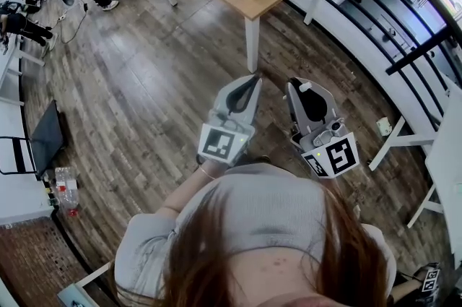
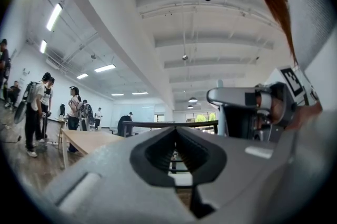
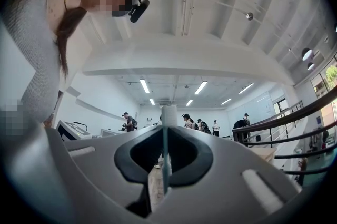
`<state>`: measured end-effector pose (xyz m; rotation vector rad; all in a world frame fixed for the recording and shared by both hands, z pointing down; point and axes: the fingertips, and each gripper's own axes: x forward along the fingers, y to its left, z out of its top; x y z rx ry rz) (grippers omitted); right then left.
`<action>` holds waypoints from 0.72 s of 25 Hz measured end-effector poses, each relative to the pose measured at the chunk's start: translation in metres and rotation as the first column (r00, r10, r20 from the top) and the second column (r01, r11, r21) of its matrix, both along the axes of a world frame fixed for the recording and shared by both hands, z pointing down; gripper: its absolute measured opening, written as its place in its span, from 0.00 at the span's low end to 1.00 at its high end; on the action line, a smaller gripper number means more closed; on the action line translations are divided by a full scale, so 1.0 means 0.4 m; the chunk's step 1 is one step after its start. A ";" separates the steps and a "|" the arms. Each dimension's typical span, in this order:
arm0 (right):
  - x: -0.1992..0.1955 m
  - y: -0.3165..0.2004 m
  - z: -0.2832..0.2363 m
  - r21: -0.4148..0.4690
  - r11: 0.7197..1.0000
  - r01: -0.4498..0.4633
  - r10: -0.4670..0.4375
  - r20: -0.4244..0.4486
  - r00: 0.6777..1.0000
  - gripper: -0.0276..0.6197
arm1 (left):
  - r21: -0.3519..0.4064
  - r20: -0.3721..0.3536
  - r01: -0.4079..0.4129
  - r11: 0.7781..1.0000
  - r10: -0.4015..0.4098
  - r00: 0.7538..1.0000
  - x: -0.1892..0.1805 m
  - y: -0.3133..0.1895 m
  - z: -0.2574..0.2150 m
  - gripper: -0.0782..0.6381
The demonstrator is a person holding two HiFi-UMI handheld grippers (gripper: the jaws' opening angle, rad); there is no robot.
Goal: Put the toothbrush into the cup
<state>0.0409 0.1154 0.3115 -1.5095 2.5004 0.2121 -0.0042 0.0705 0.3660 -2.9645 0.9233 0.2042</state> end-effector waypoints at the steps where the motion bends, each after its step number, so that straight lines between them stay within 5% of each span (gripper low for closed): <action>1: 0.007 0.005 0.003 0.000 1.000 0.000 0.000 0.000 1.000 0.06 | -0.003 0.003 0.004 1.000 -0.004 1.000 0.003 0.008 0.005 0.11; 6: 0.026 -0.003 0.025 -0.019 0.999 0.029 -0.028 0.027 0.999 0.06 | -0.015 0.019 0.003 1.000 -0.003 1.000 0.015 0.023 0.017 0.11; 10: 0.023 -0.021 0.021 0.002 1.000 0.028 -0.028 -0.034 0.999 0.06 | -0.005 0.011 0.015 1.000 -0.015 1.000 0.024 -0.001 0.007 0.11; 14: 0.017 -0.066 0.018 0.025 0.999 0.025 -0.022 -0.095 0.995 0.06 | 0.009 -0.004 0.017 1.000 -0.017 1.000 0.030 -0.052 -0.004 0.11; 18: 0.036 -0.143 0.005 0.041 0.999 0.022 -0.019 -0.065 0.998 0.06 | 0.032 -0.039 0.010 0.999 -0.009 0.999 0.050 -0.140 -0.019 0.11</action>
